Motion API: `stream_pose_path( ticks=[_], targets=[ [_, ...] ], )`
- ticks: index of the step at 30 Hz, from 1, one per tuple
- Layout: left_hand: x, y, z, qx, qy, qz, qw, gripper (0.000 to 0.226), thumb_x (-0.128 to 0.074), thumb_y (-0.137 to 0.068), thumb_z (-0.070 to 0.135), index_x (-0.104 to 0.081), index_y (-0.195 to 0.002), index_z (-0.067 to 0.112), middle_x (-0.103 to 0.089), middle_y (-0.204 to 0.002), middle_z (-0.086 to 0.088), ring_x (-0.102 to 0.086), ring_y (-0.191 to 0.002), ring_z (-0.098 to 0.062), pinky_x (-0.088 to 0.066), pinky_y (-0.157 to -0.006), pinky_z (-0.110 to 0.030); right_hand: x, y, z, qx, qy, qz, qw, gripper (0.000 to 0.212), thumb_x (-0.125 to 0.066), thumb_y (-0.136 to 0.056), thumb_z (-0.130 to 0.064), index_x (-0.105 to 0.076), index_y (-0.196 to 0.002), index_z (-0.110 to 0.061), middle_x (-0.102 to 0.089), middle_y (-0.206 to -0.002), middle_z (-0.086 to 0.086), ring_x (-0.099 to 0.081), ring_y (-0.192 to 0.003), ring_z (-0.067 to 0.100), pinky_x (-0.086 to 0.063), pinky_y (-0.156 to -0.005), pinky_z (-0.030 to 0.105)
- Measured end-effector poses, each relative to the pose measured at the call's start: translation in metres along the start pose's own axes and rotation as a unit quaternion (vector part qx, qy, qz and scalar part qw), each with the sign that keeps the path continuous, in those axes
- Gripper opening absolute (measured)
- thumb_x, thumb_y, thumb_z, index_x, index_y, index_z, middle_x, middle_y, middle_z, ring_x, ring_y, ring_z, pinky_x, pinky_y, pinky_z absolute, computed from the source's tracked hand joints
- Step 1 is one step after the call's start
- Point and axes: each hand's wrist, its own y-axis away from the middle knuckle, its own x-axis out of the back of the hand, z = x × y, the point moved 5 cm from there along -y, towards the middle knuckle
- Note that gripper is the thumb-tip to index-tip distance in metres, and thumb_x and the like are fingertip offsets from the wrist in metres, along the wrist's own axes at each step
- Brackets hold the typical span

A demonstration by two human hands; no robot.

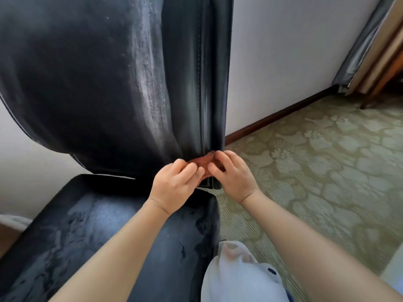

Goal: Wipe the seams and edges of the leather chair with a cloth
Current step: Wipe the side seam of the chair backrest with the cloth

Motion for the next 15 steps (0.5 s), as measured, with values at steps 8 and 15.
stream_pose_path(
  ticks=[8, 15],
  targets=[
    [-0.048, 0.049, 0.011, 0.088, -0.052, -0.093, 0.99, 0.026, -0.056, -0.094, 0.023, -0.071, -0.073, 0.017, -0.063, -0.073, -0.002, -0.05, -0.058, -0.02, -0.034, -0.061, -0.031, -0.031, 0.039, -0.005, -0.012, 0.035, -0.096, 0.995, 0.022, -0.048, -0.087, -0.007, -0.063, -0.099, -0.016, -0.065, -0.098, 0.008, -0.056, -0.07, 0.023, -0.049, -0.059, 0.033],
    [-0.078, 0.077, 0.017, 0.242, -0.005, -0.14, 0.96, 0.022, -0.051, -0.085, 0.013, -0.073, -0.082, 0.011, -0.058, -0.073, -0.009, -0.047, -0.059, -0.026, -0.04, -0.049, -0.033, -0.056, 0.067, -0.002, -0.08, -0.023, -0.111, 0.99, 0.021, -0.057, -0.083, -0.003, -0.064, -0.102, -0.008, -0.065, -0.096, 0.011, -0.055, -0.068, 0.024, -0.05, -0.061, 0.033]
  ],
)
